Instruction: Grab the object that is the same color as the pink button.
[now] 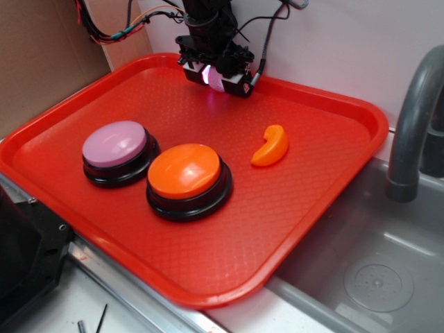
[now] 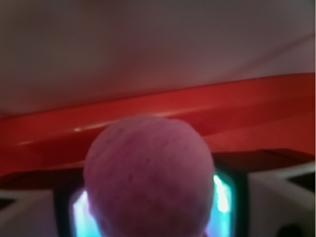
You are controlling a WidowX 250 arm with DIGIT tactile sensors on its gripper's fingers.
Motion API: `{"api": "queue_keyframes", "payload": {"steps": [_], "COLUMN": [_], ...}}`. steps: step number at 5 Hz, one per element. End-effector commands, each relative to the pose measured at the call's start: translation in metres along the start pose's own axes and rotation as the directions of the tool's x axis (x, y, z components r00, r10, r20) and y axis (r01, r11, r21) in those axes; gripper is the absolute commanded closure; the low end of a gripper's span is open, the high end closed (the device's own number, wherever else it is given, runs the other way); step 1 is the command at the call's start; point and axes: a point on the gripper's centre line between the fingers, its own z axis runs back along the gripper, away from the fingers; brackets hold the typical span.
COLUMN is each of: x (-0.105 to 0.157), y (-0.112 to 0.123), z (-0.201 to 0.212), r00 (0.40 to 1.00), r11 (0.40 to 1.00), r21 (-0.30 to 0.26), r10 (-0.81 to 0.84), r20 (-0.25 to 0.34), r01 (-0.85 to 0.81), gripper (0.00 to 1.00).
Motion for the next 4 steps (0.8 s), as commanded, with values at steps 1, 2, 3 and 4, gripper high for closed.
{"api": "queue_keyframes", "payload": {"steps": [1, 2, 3, 4], "x": [0.004, -0.008, -0.028, -0.040], "y": [-0.002, -0.011, -0.014, -0.004], "z": [0.066, 0.096, 0.151, 0.190], "r00": [0.990, 0.975, 0.953, 0.961], "r11": [0.999, 0.996, 0.982, 0.970], "r21": [-0.039, -0.016, -0.064, -0.116], "r10": [0.021, 0.084, 0.159, 0.186], "r20": [-0.137, -0.206, -0.256, -0.203], "r01": [-0.026, -0.089, -0.180, -0.213], "gripper": [1.00, 1.00, 1.00, 1.00]}}
